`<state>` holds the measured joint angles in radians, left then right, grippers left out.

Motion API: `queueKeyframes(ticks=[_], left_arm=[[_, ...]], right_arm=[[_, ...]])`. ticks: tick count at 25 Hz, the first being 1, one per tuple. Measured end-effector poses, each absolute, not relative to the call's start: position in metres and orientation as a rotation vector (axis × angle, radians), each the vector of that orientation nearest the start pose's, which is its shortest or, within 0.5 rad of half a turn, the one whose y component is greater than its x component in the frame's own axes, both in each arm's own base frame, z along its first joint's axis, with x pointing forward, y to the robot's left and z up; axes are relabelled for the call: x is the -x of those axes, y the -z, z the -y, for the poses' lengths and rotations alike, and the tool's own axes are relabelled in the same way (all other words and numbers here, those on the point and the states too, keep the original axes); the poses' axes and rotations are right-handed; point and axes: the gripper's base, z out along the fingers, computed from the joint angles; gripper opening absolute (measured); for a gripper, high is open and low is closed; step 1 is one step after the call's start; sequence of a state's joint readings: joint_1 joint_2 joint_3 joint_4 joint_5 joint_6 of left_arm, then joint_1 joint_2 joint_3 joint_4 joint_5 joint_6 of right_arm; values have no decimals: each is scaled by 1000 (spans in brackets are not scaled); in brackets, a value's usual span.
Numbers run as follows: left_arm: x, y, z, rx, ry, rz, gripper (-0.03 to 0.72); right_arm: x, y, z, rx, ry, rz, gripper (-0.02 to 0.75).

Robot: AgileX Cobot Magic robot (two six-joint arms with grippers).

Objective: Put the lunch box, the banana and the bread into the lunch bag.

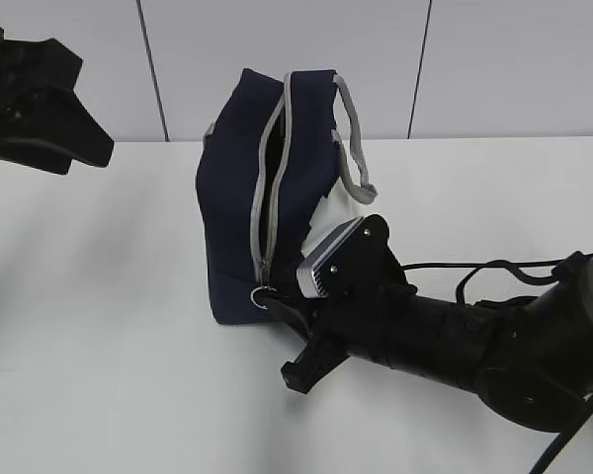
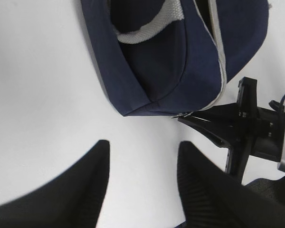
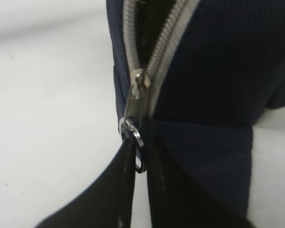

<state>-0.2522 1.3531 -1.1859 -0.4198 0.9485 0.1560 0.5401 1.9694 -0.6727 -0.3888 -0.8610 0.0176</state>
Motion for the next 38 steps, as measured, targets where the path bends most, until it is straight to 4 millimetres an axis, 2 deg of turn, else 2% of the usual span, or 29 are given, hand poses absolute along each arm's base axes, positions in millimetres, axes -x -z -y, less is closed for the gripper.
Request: queueKeyframes(ticks=[10,15,22,26,38], left_arm=[[-260,-337,98,-329,566,-2549,342],[-260,-337,98,-329,566,-2549,342],[-260,-337,98,-329,566,-2549,342],[-260,-337,98,-329,566,-2549,342],[-260,-337,98,-329,566,-2549,341]], right_arm=[[-274,-107,-194,950,-463,-1743,57],[-273,-107,-195,993,-449,-1719,-15],[-271,-107,-196,1041,-450,-1693,-16],[-270,-120,-197,1050,-447,-1654,-16],[-269,-123,-193,1047,-415,-1724,-16]])
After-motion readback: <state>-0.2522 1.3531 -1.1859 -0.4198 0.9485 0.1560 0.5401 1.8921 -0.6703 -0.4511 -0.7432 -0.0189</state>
